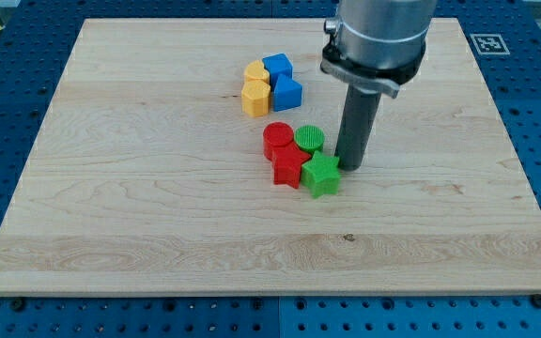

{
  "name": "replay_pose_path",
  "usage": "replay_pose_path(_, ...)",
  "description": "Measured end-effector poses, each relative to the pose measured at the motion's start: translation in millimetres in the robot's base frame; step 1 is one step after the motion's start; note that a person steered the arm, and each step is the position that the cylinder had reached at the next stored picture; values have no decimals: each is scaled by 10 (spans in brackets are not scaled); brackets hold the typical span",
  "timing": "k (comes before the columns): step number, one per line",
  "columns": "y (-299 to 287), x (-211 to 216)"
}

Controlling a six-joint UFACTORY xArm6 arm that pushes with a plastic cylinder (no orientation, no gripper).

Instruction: Separate all the green and red blocks

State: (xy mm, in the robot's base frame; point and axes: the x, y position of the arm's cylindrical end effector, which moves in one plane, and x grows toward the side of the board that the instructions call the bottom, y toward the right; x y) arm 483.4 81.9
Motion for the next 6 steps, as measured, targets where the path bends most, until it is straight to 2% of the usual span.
replay_pose_path(2,-654,79)
replay_pose_path(4,-632,-315)
replay_pose_path(6,-710,-171)
